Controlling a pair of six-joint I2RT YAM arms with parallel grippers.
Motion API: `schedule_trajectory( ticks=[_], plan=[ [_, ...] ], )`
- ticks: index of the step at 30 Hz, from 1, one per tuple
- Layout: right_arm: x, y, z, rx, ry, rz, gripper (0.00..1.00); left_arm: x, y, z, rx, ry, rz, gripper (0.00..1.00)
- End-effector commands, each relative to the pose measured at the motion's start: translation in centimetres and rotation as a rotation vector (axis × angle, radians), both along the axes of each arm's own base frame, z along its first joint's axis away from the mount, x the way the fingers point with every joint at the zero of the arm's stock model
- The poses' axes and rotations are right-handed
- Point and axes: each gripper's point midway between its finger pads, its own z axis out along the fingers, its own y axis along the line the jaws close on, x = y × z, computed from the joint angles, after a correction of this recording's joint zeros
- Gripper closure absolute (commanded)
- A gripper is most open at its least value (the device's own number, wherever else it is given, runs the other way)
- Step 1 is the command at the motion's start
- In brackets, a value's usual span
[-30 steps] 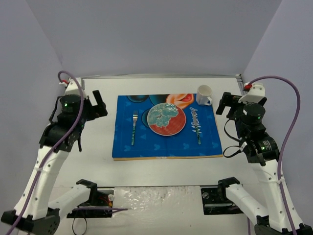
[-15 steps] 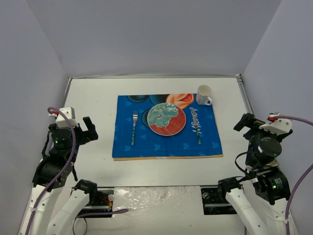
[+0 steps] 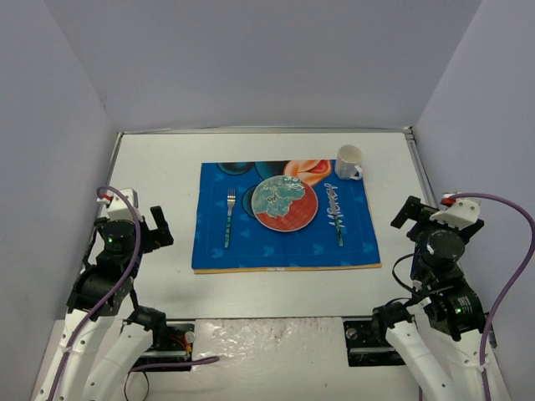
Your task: Set the dinner table for one person
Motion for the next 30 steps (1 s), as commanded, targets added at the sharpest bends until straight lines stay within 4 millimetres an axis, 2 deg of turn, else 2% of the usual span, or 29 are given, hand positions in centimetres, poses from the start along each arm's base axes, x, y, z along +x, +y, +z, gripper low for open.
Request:
schedule_trajectory(
  ticks=[1,15,30],
  plan=[
    [0.4,-0.1,1.9,0.011,-0.077,-0.013,0.0,1.2,-0.2,1.5,-0.034,-0.061,0.02,0.03],
    [0.4,-0.3,3.1,-0.007,-0.092,-0.02,0.0,2.2,-0.6,2.2,-0.04,-0.079,0.013,0.03],
    [0.3,-0.1,3.6,-0.007,-0.104,-0.007,0.0,1.8,-0.5,2.2,-0.043,-0.077,0.01,0.03]
  ],
)
